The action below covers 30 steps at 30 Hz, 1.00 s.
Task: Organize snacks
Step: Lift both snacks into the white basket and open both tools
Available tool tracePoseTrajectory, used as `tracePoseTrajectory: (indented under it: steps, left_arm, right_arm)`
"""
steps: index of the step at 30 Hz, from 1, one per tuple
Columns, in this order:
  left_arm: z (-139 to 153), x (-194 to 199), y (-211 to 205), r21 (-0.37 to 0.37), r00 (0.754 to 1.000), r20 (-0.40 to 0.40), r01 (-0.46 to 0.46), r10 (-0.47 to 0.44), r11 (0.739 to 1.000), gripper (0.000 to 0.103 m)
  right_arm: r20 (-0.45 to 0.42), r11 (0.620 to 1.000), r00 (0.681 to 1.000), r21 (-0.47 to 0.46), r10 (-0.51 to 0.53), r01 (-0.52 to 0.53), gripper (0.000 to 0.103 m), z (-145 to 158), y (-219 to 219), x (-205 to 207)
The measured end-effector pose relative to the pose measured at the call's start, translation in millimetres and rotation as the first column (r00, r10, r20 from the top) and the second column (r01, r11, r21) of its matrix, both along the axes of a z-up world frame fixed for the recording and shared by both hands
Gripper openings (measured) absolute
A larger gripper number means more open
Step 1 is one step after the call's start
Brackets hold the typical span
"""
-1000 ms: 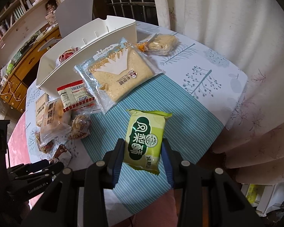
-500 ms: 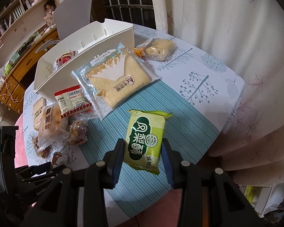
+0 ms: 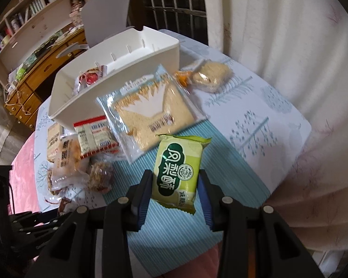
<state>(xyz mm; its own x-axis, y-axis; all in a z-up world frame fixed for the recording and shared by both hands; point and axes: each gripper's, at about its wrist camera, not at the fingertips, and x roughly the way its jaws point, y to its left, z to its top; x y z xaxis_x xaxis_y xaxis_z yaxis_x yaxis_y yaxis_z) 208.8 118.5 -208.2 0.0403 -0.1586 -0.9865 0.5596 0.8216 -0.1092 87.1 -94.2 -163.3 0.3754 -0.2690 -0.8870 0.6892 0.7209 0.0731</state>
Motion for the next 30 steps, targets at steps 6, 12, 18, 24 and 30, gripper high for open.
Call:
tracePoseTrajectory:
  steps: [6,12,18,24,30]
  left_arm:
    - [37,9,-7,-0.034,0.998,-0.036,-0.043,0.042,0.998,0.033]
    - [75,18,-39,-0.054,0.998,-0.018,-0.061,0.060,0.997,0.033]
    - [106,37,-71,-0.087,0.993,0.014,-0.118,0.120,0.989,0.033]
    - [128,66,-103,-0.110,0.980,0.090,-0.165,0.176,0.980,0.033]
    - [140,93,-124,-0.151,0.954,0.147,-0.239,0.261,0.959,0.034]
  right_arm:
    - [0.025,0.997,0.997,0.003,0.071,-0.071,0.038,17,-31,26]
    - [0.047,0.988,0.987,-0.004,0.155,-0.155,0.038,35,-59,56]
    - [0.083,0.964,0.960,-0.028,0.266,-0.265,0.039,52,-85,86]
    - [0.146,0.936,0.925,-0.037,0.351,-0.350,0.039,65,-114,109]
    - [0.236,0.908,0.878,-0.048,0.416,-0.417,0.039,72,-140,129]
